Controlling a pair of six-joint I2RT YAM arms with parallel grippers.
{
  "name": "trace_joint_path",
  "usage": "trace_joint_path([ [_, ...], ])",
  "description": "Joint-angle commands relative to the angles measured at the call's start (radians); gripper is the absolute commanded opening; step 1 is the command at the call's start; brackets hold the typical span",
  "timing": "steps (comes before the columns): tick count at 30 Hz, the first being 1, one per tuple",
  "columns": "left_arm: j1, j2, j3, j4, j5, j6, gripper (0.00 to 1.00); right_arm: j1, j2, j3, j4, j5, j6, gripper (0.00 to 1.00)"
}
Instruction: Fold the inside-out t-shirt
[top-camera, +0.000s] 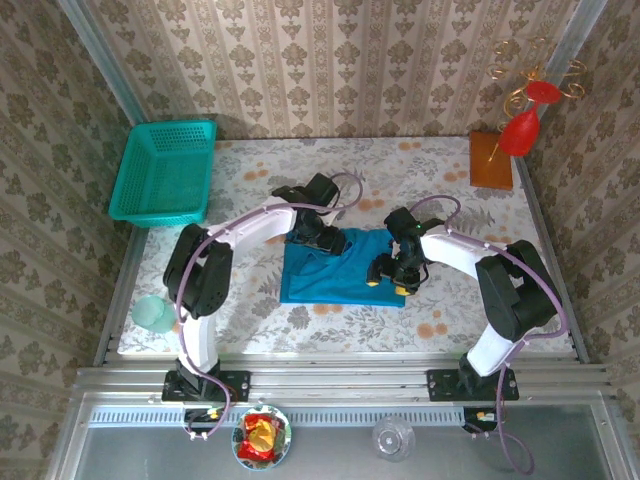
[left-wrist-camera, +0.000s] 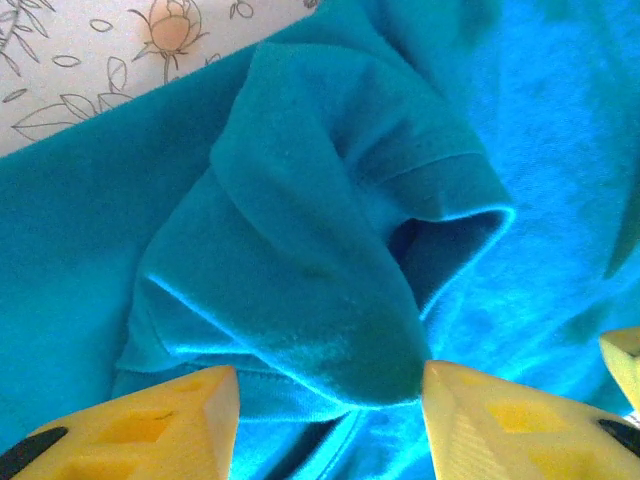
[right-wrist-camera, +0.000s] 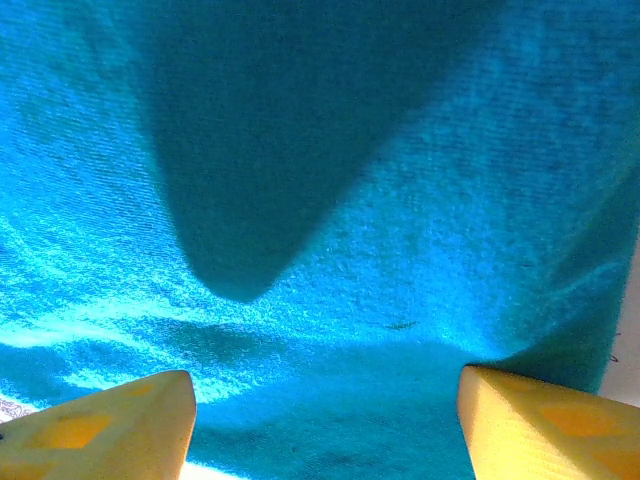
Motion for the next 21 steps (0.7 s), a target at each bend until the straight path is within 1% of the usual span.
trace_joint_path([
  [1, -0.010, 0.028, 0.027, -0.028, 0.016, 0.040, 0.53, 0.001, -0.003, 0.004, -0.038, 0.029, -0.018, 0.72],
  [4, -0.010, 0.049, 0.030, -0.014, 0.001, 0.042, 0.52, 0.001, -0.001, 0.001, -0.049, 0.034, -0.024, 0.72],
  [5, -0.010, 0.050, 0.032, -0.007, -0.004, 0.042, 0.49, 0.001, 0.000, 0.000, -0.055, 0.038, -0.027, 0.72],
  [7, -0.009, 0.043, 0.030, 0.012, -0.021, 0.040, 0.41, 0.002, 0.000, -0.002, -0.064, 0.047, -0.031, 0.72],
  [9, -0.001, 0.023, 0.027, 0.020, -0.037, 0.034, 0.25, 0.002, -0.001, -0.004, -0.073, 0.056, -0.035, 0.71],
  [10, 0.003, 0.010, 0.023, 0.021, -0.046, 0.031, 0.19, 0.001, -0.001, -0.006, -0.075, 0.059, -0.035, 0.72],
  [12, 0.018, -0.029, 0.009, 0.024, -0.075, 0.027, 0.10, 0.001, -0.005, -0.012, -0.075, 0.063, -0.033, 0.71],
  [15, 0.065, -0.080, -0.012, 0.022, -0.078, 0.022, 0.05, 0.001, -0.008, -0.020, -0.076, 0.067, -0.033, 0.71],
  [17, 0.103, -0.096, -0.017, 0.014, -0.066, 0.027, 0.05, 0.001, -0.005, -0.022, -0.079, 0.071, -0.033, 0.71],
  [21, 0.179, -0.061, 0.015, -0.019, -0.017, 0.061, 0.06, 0.001, 0.003, -0.017, -0.088, 0.076, -0.040, 0.71],
])
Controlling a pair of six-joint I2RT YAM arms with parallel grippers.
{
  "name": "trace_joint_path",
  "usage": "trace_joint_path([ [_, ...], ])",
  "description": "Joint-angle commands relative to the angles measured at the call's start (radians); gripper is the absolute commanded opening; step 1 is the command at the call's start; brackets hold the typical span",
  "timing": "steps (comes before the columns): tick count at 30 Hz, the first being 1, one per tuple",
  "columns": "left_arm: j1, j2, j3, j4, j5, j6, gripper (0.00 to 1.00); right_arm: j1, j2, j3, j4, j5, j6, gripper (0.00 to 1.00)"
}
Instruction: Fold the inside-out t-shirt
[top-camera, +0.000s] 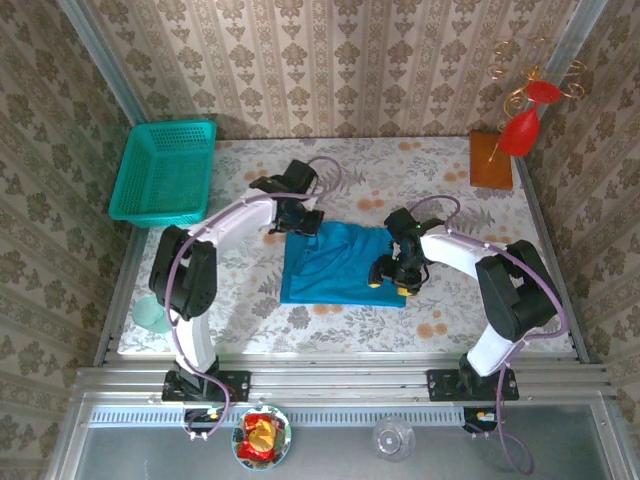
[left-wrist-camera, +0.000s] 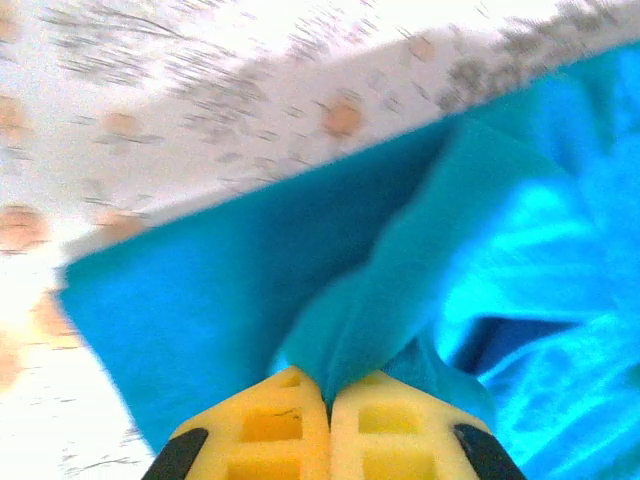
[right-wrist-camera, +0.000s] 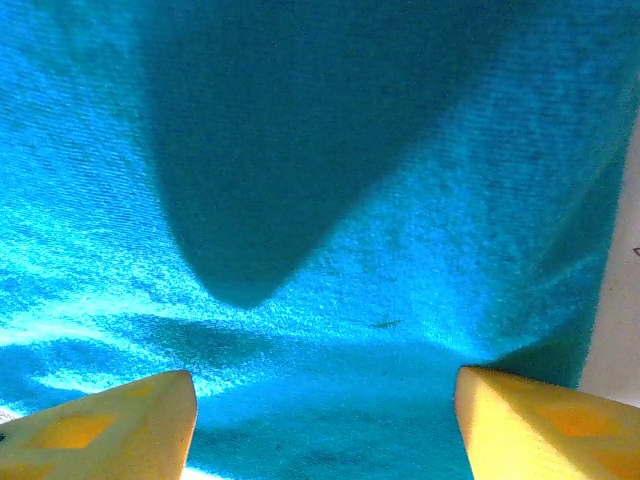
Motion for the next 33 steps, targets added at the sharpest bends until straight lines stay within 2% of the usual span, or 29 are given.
trace_joint_path([
  [1, 0.061, 0.033, 0.039, -0.053, 0.037, 0.043, 0.06, 0.001, 0.006, -0.014, -0.068, 0.049, -0.018, 0.71],
  [4, 0.104, 0.104, 0.087, -0.081, 0.066, 0.064, 0.12, 0.001, 0.007, -0.015, -0.069, 0.050, -0.019, 0.71],
  [7, 0.120, 0.151, 0.112, -0.084, 0.076, 0.063, 0.26, 0.001, 0.006, -0.018, -0.069, 0.051, -0.016, 0.71],
  [10, 0.172, 0.140, 0.088, -0.044, 0.115, 0.037, 0.35, 0.001, 0.000, -0.019, -0.069, 0.054, -0.012, 0.71],
  [14, 0.205, 0.073, -0.017, 0.068, 0.253, -0.033, 0.39, 0.001, -0.003, -0.019, -0.070, 0.057, -0.013, 0.71],
  [19, 0.203, 0.021, -0.145, 0.177, 0.413, -0.101, 0.42, 0.001, -0.002, -0.017, -0.065, 0.051, -0.013, 0.71],
  [27, 0.173, 0.002, -0.297, 0.223, 0.423, -0.133, 0.43, 0.001, 0.006, -0.016, -0.061, 0.047, -0.015, 0.71],
  [33, 0.157, 0.011, -0.346, 0.240, 0.436, -0.142, 0.45, 0.001, 0.009, -0.014, -0.056, 0.044, -0.011, 0.70],
])
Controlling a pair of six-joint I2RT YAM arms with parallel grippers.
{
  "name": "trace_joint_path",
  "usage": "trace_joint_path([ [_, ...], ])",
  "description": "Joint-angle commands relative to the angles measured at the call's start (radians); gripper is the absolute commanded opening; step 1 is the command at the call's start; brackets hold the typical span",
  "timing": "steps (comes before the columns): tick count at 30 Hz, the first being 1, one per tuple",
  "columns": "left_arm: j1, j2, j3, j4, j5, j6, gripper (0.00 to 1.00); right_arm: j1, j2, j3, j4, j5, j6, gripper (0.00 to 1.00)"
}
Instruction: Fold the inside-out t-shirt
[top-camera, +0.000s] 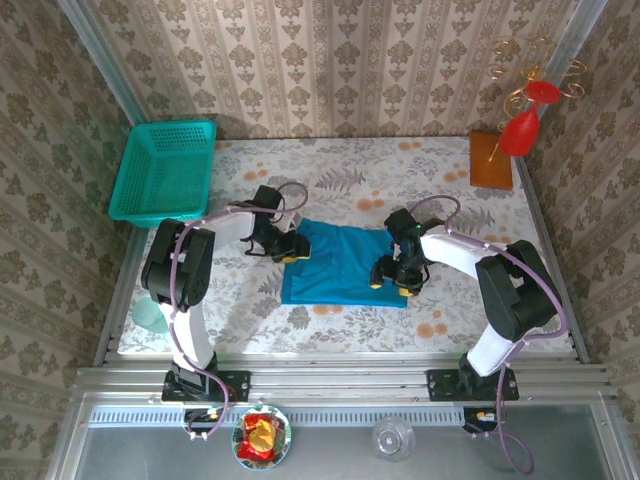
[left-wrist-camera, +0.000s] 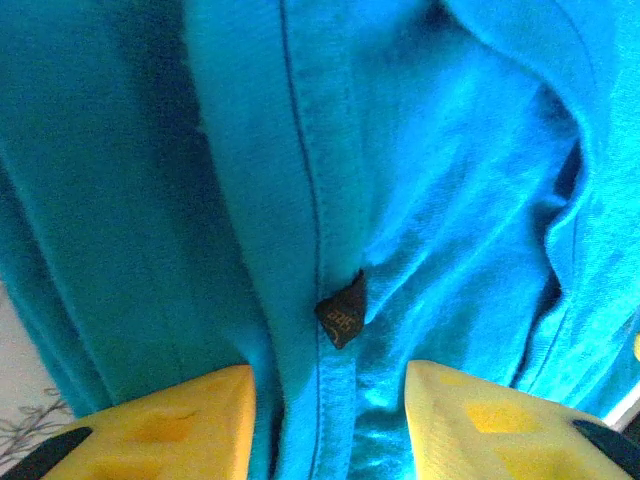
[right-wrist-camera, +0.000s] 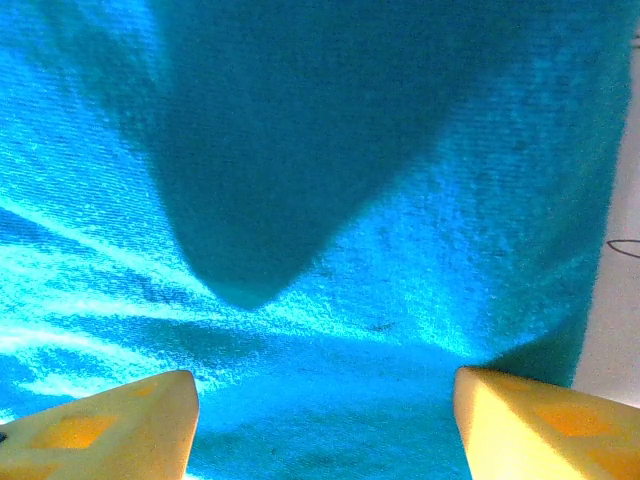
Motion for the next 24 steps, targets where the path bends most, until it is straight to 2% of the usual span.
trace_joint_path([
  [1, -0.010, -0.017, -0.019, 0.026, 0.046, -0.021, 0.45, 0.001, 0.011, -0.014, -0.045, 0.029, -0.008, 0.71],
  [5, -0.018, -0.029, -0.032, 0.042, 0.069, -0.029, 0.42, 0.001, 0.015, -0.013, -0.044, 0.028, -0.008, 0.71],
  [11, -0.017, -0.056, -0.049, 0.045, 0.069, -0.034, 0.28, 0.001, 0.022, -0.012, -0.039, 0.025, -0.007, 0.70],
  [17, -0.014, -0.079, -0.066, 0.026, -0.019, -0.027, 0.14, 0.001, 0.019, -0.008, -0.050, 0.031, -0.008, 0.70],
  [24, 0.004, -0.209, -0.092, -0.019, -0.104, -0.020, 0.00, 0.001, 0.030, -0.012, -0.070, 0.071, -0.011, 0.70],
])
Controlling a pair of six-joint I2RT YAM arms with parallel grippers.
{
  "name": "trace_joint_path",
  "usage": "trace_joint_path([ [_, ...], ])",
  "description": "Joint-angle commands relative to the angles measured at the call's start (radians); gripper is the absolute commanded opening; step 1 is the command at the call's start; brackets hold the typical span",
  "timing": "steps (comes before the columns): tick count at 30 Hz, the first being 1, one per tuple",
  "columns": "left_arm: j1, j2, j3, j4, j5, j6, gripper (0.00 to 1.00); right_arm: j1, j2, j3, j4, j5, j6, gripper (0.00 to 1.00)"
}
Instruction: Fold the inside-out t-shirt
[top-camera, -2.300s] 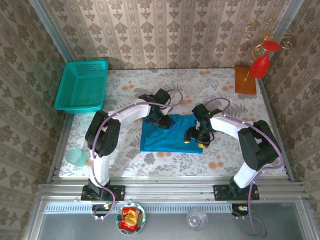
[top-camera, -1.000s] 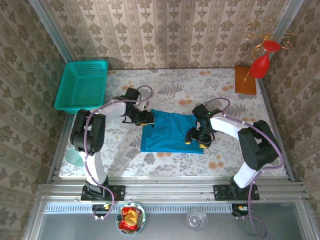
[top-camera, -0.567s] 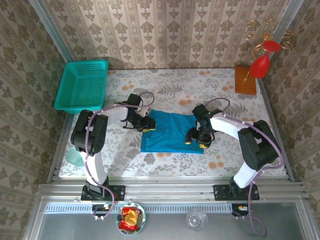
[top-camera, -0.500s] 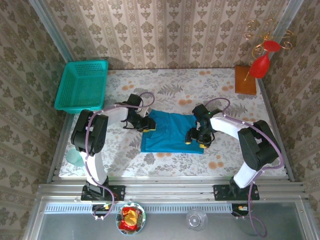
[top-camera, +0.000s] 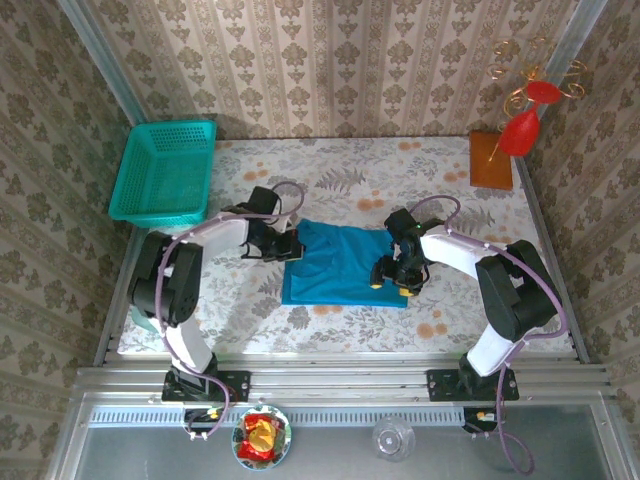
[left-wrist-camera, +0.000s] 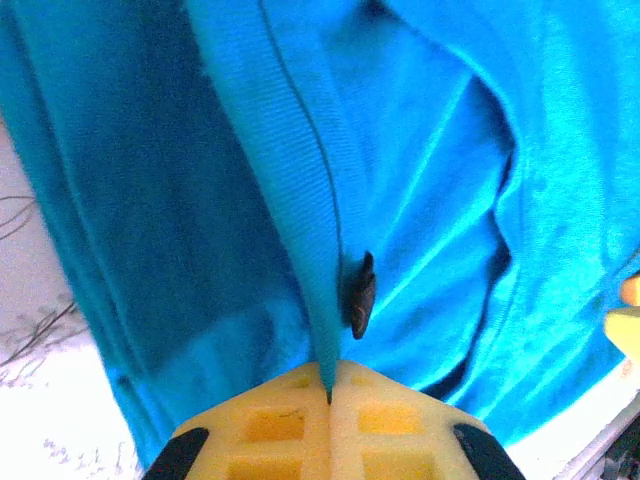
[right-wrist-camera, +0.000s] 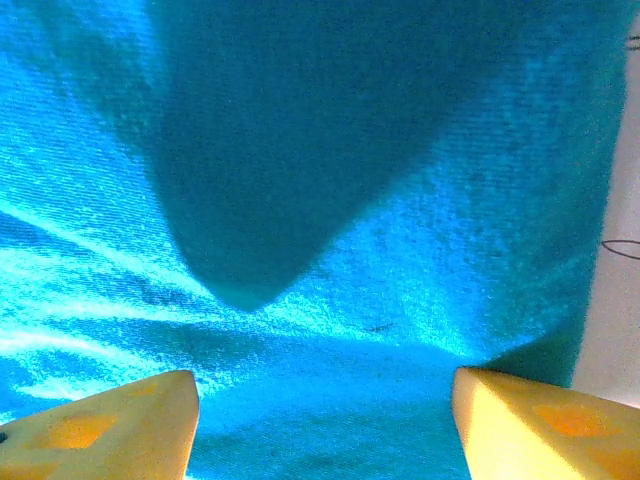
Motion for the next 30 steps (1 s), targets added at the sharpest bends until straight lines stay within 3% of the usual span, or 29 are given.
trace_joint_path([
  [1, 0.019, -0.068, -0.014, -0.067, -0.069, 0.016, 0.00, 0.001, 0.035, -0.011, -0.073, 0.069, -0.011, 0.70],
  [7, 0.046, -0.017, -0.008, -0.162, -0.141, 0.078, 0.00, 0.001, 0.039, -0.023, -0.065, 0.065, -0.006, 0.71],
  [15, 0.046, 0.106, 0.054, -0.145, -0.197, 0.100, 0.12, 0.003, -0.021, -0.016, -0.075, 0.026, -0.005, 0.71],
  [21, 0.046, -0.010, 0.054, -0.142, -0.218, 0.080, 0.27, 0.001, -0.134, -0.006, -0.104, -0.005, 0.005, 0.71],
  [25, 0.047, -0.127, 0.006, -0.162, -0.168, 0.046, 0.34, -0.004, -0.190, 0.000, -0.142, 0.020, 0.005, 0.72],
  [30, 0.028, -0.252, -0.135, -0.133, -0.045, -0.018, 0.32, -0.030, -0.216, -0.025, -0.168, 0.058, -0.004, 0.72],
])
